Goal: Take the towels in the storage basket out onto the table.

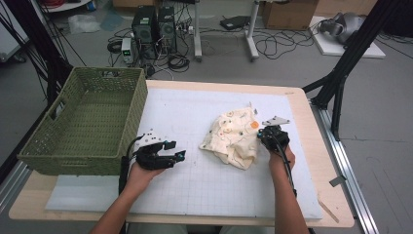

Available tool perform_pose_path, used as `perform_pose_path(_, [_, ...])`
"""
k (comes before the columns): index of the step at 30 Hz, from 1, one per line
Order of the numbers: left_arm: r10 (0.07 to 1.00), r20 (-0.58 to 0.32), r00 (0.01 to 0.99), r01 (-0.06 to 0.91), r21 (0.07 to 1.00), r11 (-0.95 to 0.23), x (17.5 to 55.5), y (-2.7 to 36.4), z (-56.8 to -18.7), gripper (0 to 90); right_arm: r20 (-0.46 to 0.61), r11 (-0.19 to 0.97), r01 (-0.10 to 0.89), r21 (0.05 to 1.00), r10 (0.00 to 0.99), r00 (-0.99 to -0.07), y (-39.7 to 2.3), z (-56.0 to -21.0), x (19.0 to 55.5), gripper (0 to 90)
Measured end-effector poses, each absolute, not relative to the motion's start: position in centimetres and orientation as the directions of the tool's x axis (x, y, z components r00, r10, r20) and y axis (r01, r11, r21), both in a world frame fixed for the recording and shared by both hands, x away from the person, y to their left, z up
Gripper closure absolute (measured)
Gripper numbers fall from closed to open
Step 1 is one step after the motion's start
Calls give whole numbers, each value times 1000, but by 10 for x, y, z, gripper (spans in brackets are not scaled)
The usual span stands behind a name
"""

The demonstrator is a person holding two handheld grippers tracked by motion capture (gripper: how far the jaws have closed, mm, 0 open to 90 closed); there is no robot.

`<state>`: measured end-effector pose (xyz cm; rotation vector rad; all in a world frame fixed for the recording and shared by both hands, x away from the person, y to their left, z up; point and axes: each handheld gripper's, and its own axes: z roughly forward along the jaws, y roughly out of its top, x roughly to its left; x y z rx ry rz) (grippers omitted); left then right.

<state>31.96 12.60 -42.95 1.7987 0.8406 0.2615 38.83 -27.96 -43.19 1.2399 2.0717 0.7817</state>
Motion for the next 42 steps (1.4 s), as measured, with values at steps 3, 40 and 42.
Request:
perform_pose_path(3, [652,-212,728,417,892,-174,320,126,-430,414,-198,343,579,739,933,-300,-293,-434,390,890])
perform_pose_path(40, [628,52,777,359,783,-508,358,1,-438,869,-136,342,367,865,864,-484,-303,-406,279,551])
perform_pose_path(42, [639,27,769,370,796,-479,360,11,-434,870,-135,346,367,863,859,-494,-301,-407,280,552])
